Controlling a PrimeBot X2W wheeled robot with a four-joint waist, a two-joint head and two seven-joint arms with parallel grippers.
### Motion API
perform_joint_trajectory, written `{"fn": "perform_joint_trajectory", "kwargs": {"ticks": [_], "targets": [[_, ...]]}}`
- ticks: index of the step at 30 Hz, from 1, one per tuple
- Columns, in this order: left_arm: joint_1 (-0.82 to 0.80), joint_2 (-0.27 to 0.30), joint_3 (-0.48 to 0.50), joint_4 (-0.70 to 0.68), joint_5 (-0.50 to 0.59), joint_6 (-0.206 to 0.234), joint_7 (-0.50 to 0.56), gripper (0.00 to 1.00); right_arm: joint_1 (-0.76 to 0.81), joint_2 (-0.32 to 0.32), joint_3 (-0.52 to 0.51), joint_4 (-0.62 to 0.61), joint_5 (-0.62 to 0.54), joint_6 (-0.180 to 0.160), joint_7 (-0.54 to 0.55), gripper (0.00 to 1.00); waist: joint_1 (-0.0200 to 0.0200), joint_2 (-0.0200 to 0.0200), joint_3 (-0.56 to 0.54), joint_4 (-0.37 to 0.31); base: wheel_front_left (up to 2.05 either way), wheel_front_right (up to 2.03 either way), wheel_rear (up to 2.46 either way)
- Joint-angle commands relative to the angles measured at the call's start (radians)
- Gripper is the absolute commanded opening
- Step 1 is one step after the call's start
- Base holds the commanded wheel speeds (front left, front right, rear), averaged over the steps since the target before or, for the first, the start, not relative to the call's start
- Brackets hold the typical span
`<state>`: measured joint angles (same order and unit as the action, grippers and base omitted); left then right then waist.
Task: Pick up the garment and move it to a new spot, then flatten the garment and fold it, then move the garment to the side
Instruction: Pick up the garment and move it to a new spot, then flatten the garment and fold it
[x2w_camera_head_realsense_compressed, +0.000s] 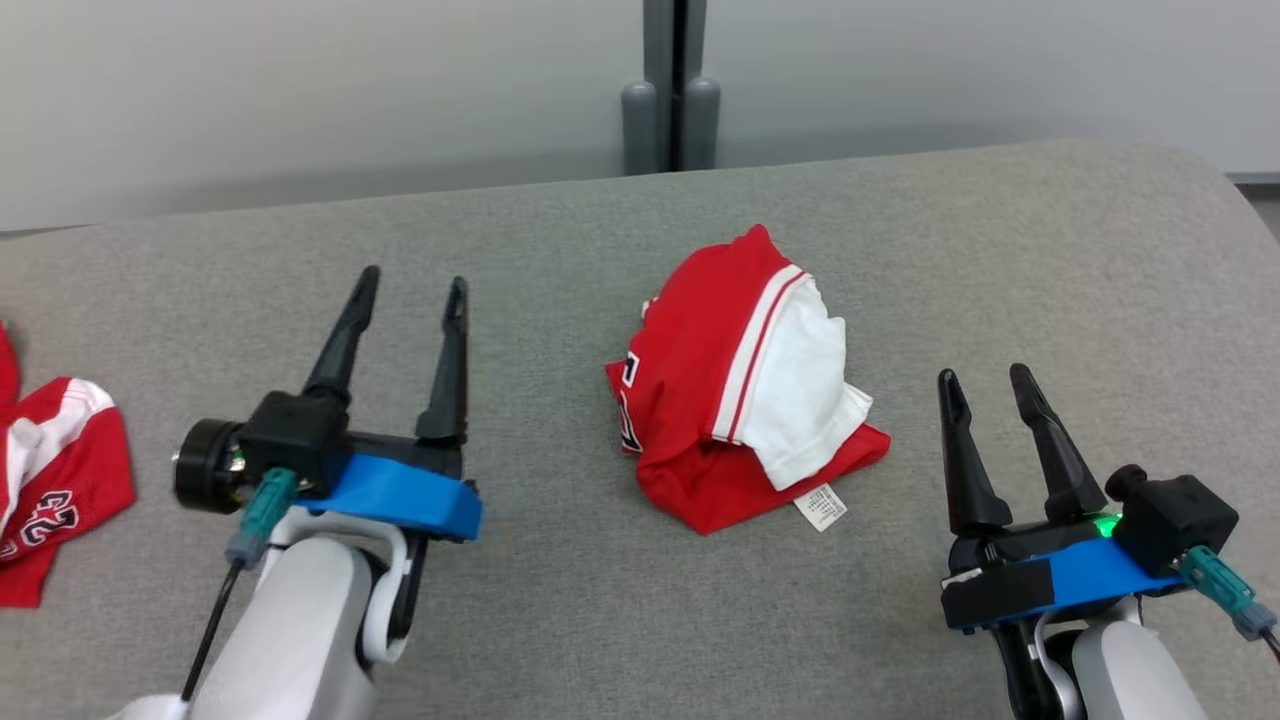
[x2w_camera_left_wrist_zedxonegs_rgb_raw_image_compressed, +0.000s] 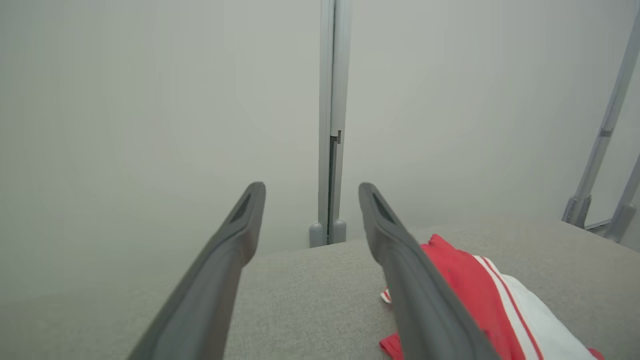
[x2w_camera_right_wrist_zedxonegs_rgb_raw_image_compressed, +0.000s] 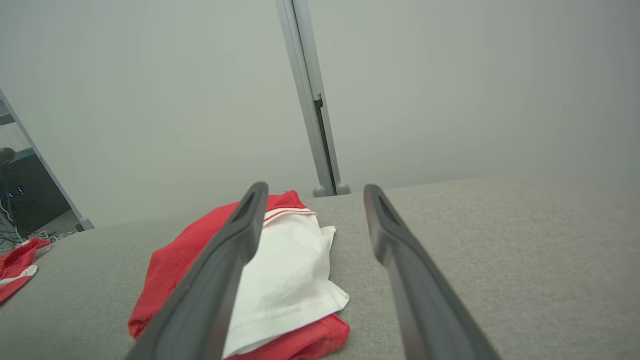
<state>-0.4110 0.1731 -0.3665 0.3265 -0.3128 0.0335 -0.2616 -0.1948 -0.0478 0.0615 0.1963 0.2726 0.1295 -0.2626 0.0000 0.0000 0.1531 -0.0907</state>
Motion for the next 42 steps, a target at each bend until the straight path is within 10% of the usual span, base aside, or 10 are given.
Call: {"fn": "perform_joint_trajectory", "kwargs": {"ticks": [1, 16, 42], "targets": [[0.030, 0.013, 0.023, -0.024, 0.008, 0.009, -0.005, 1.00, 0.016, -0.004, -0.004, 0.002, -0.008, 0.002, -0.004, 1.00, 0.0000, 0.0000, -0.005, 0.015, 0.00, 0.00, 0.00], [0.271, 0.070, 0.233, -0.145, 0.019, 0.029, -0.005, 1.00, 0.058, -0.005, -0.022, 0.032, -0.027, 0.002, -0.004, 1.00, 0.0000, 0.0000, -0.074, 0.104, 0.00, 0.00, 0.00], [0.338, 0.046, 0.241, -0.102, 0.054, -0.014, -0.005, 1.00, 0.106, -0.005, -0.047, 0.086, -0.056, 0.002, 0.017, 1.00, 0.0000, 0.0000, -0.125, 0.091, 0.00, 0.00, 0.00]]}}
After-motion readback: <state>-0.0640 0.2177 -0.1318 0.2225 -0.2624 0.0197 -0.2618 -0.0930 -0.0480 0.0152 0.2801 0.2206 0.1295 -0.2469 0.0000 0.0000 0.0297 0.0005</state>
